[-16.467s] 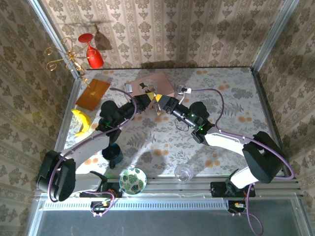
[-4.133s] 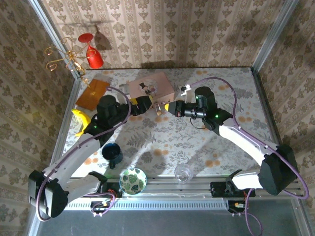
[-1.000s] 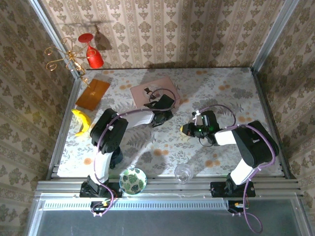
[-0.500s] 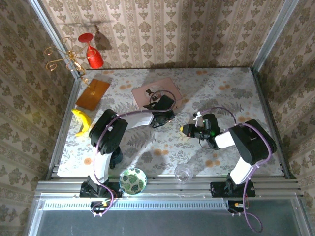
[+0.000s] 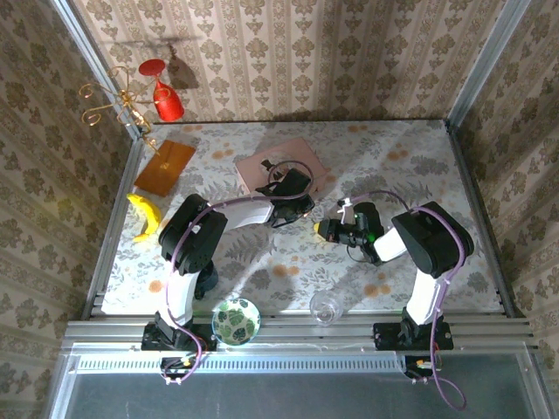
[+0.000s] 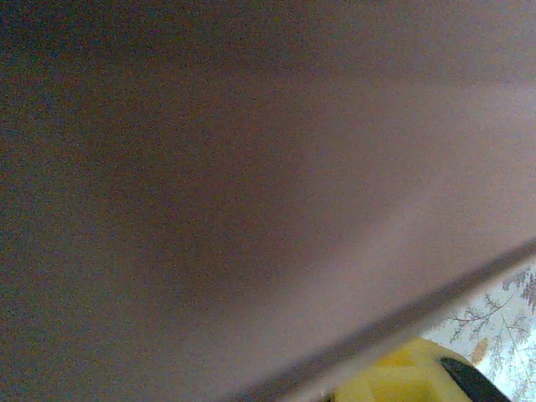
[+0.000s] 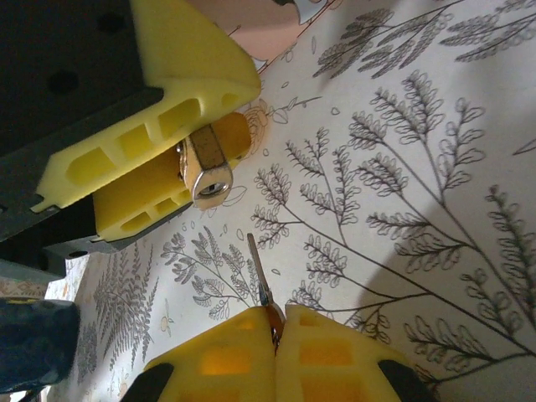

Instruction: Unlock the padlock with the key

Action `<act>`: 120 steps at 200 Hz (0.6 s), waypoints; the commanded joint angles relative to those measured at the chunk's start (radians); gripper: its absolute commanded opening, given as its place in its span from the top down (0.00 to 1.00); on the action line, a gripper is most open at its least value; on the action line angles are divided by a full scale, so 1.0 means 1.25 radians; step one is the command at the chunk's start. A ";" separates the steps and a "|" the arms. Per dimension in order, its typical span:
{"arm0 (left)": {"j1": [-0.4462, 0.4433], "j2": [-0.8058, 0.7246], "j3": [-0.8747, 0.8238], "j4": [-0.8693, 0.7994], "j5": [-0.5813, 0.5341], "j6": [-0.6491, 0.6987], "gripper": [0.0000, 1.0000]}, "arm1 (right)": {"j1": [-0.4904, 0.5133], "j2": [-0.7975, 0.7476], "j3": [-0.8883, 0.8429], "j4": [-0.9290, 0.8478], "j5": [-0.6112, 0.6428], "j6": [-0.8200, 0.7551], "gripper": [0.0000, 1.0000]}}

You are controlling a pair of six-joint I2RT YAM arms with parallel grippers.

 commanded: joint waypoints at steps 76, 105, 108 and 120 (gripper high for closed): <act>-0.011 0.017 -0.007 0.068 0.080 -0.059 1.00 | 0.019 0.011 0.011 0.052 0.048 -0.012 1.00; -0.009 0.019 -0.011 0.069 0.088 -0.060 1.00 | 0.019 0.012 0.011 0.070 0.068 -0.004 1.00; -0.009 0.019 -0.011 0.070 0.088 -0.059 1.00 | 0.018 0.012 0.012 0.072 0.069 -0.003 1.00; -0.009 0.017 -0.013 0.070 0.089 -0.059 1.00 | 0.018 0.015 0.016 0.080 0.072 0.001 1.00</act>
